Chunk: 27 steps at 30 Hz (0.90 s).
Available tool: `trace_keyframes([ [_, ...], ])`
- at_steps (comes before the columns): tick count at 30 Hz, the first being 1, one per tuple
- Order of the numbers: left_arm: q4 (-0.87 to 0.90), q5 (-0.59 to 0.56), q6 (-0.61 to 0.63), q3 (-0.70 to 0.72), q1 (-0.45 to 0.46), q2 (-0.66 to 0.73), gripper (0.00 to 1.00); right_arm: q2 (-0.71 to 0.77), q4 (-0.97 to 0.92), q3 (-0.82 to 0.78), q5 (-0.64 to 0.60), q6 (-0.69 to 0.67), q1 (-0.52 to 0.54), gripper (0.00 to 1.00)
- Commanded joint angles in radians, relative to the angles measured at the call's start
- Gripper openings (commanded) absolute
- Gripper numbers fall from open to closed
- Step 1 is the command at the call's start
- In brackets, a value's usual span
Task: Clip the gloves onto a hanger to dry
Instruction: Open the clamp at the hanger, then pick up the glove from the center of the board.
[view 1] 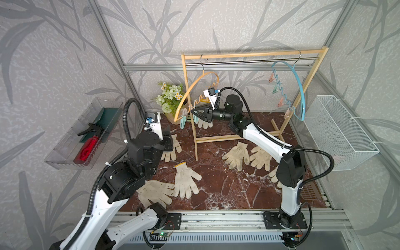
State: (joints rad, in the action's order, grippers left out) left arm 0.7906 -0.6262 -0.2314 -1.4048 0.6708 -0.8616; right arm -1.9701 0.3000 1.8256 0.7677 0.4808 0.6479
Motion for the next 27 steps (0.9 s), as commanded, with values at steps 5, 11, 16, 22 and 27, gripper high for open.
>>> trace_keyframes([
  [5,0.19,-0.12,-0.293,0.159,-0.057,0.043,0.44,0.036,0.007,-0.011,-0.01,-0.014,0.002,0.25],
  [11,0.153,0.019,-0.345,0.332,-0.199,0.043,0.41,0.045,0.006,-0.017,-0.015,-0.021,0.002,0.25],
  [16,0.077,0.272,-0.391,0.466,-0.329,-0.008,0.41,0.052,-0.002,-0.02,-0.018,-0.027,0.002,0.26],
  [22,-0.024,0.504,-0.52,0.619,-0.336,-0.108,0.38,0.059,-0.01,-0.025,-0.025,-0.039,0.001,0.27],
  [27,-0.157,0.613,-0.58,0.717,-0.335,-0.231,0.34,0.056,-0.006,-0.026,-0.025,-0.038,0.0,0.27],
])
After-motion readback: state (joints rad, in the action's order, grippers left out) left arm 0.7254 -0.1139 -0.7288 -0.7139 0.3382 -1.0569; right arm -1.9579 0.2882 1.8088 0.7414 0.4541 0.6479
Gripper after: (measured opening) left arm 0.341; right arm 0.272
